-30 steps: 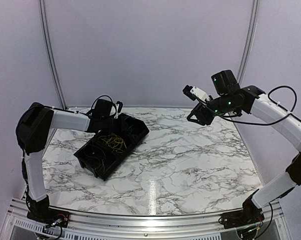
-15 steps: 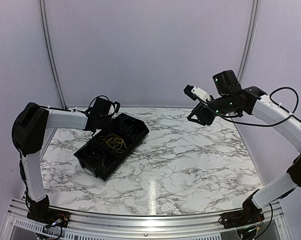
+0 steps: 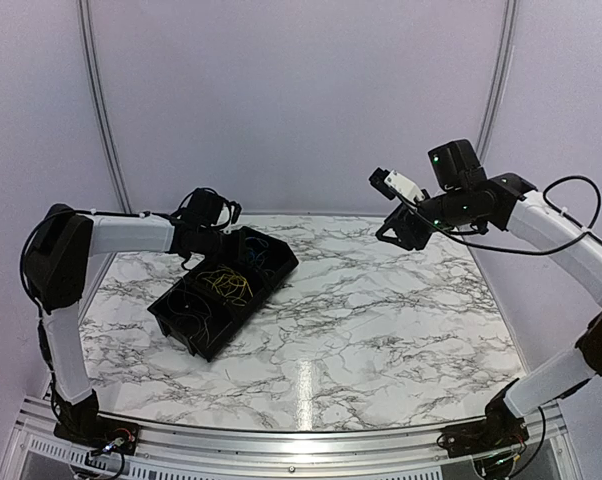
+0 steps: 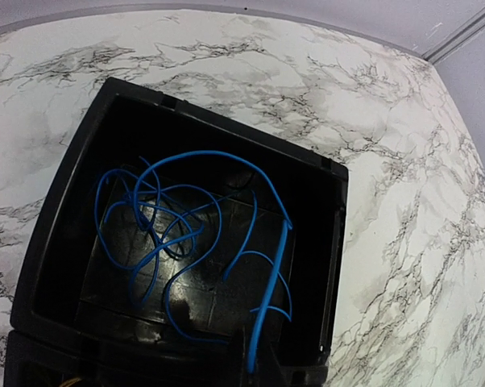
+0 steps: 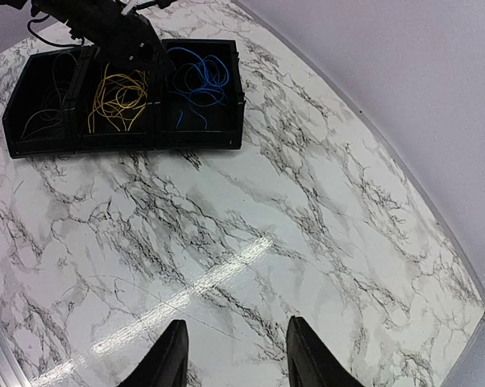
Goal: Untangle the cables
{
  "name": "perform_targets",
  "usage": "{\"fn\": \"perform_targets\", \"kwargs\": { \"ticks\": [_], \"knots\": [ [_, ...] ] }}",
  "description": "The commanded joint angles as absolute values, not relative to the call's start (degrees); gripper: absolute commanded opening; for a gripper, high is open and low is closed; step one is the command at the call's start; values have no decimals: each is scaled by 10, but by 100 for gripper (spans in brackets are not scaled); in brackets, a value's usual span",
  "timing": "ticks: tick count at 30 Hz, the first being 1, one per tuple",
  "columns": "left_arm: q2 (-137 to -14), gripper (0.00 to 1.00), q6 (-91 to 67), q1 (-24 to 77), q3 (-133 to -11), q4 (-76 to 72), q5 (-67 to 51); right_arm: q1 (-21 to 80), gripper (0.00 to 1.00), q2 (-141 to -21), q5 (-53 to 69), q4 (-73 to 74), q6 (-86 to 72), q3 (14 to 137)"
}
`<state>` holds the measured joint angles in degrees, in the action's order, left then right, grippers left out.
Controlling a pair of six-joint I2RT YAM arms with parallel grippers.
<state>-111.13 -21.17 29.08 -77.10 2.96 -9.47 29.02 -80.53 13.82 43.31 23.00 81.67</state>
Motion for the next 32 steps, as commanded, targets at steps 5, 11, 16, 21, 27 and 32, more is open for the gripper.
{"fn": "perform_targets", "kwargs": {
  "ticks": [5, 11, 16, 21, 27, 32],
  "knots": [
    [-1151, 14, -203, 289, -828, 92, -102, 286, 43, -767, 133, 425, 233, 801],
    [-1130, 46, -201, 289, -826, 121, -75, 276, 43, -755, 132, 423, 234, 791],
    [-1050, 53, -181, 289, -771, 136, -58, 246, 49, -746, 147, 394, 222, 787],
    [-927, 99, -169, 294, -717, 151, -42, 190, 66, -746, 171, 272, 176, 752],
    [-793, 99, -172, 297, -716, 182, -5, 150, 76, -772, 135, 199, 81, 772],
    [-707, 99, -189, 301, -720, 186, 65, 150, 88, -748, 35, 200, 12, 788]
  ]
}}
